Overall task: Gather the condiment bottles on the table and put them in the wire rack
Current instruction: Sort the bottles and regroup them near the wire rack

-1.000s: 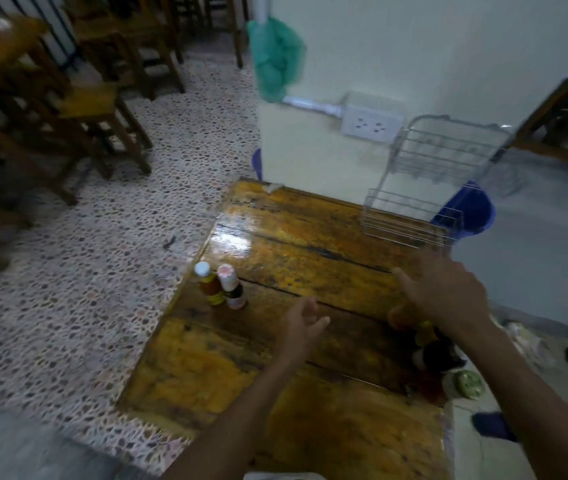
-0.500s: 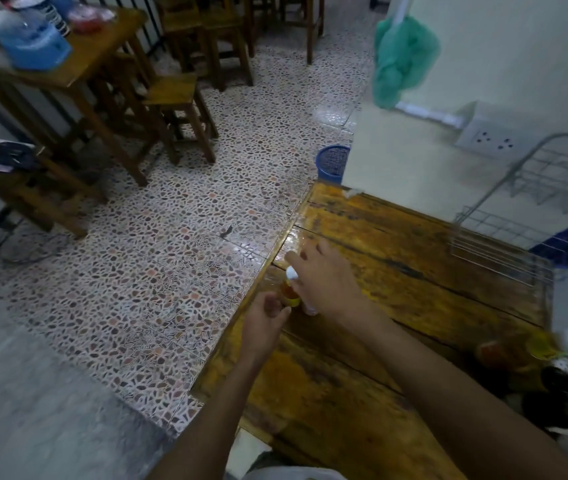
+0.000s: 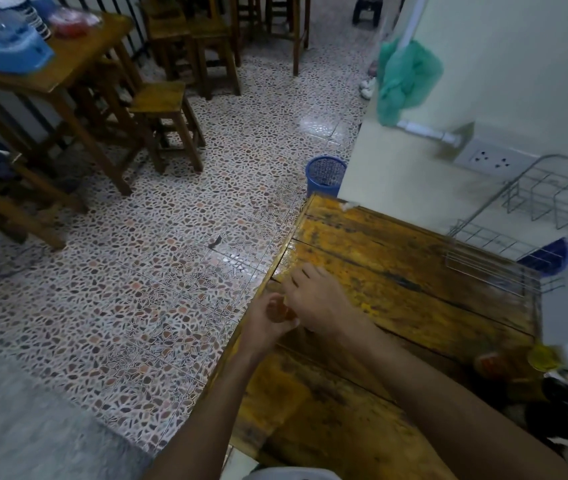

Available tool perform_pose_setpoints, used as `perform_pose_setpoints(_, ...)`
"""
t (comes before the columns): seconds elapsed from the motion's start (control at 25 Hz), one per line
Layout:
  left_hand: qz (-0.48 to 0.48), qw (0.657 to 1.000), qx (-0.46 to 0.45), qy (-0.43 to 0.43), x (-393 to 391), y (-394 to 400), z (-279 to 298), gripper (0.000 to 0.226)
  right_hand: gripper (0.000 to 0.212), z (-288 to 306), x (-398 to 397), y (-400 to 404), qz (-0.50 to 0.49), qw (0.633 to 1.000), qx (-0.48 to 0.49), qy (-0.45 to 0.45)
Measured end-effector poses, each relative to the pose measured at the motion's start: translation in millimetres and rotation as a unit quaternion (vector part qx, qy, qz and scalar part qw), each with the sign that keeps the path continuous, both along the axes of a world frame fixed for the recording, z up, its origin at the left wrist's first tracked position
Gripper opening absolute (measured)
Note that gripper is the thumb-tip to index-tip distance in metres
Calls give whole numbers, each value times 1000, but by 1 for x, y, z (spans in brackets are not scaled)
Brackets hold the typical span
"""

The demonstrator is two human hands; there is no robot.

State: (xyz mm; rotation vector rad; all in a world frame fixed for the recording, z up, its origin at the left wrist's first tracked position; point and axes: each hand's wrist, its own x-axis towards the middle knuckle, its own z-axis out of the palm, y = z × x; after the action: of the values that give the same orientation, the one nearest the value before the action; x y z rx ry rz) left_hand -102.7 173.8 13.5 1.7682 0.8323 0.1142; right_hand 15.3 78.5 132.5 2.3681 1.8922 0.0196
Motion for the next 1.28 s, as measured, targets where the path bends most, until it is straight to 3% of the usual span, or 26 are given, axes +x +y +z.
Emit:
perform_pose_setpoints(0.12, -31, 998, 45, -14, -5, 4, -6, 56, 33, 7, -5, -16, 9, 993, 115, 5)
perform_pose_setpoints(0.24, -67, 996, 51, -19, -15, 1, 6, 52, 40, 17, -7, -34, -17, 988, 151, 9)
perform_pose_setpoints(0.36, -116, 992, 49, -10, -28, -15, 23, 44, 33, 14, -2, -56, -7, 987, 161, -1)
perform_pose_setpoints(0.48, -129, 991, 40, -20, -31, -40, 28, 33, 16, 5, 7, -79, -7, 990, 143, 5)
perform_pose_setpoints(0.6, -126, 991, 54, -2, -28, -66, 21, 30, 31, -6, 8, -98, -196, 966, 114, 123)
perform_pose_setpoints(0.72, -139, 986, 90, 21, -26, -87, 12, 32, 29, -15, 9, -121, -258, 962, -36, 82)
perform_pose_setpoints(0.84, -183, 973, 133, 40, -24, -107, 6, 35, 27, -15, 11, -147, -295, 938, -119, 141)
perform_pose_setpoints(0.96, -205, 966, 148, 46, -20, -121, 6, 35, 47, -20, 14, -170, -372, 889, -100, 248)
perform_pose_setpoints(1.04, -208, 966, 149, 44, -16, -124, 8, 37, 57, -21, 12, -179, -391, 877, -60, 271)
perform_pose_setpoints(1.28, -203, 977, 71, 7, -5, -137, 18, 36, 63, -1, 1, -194, -309, 927, 34, 210)
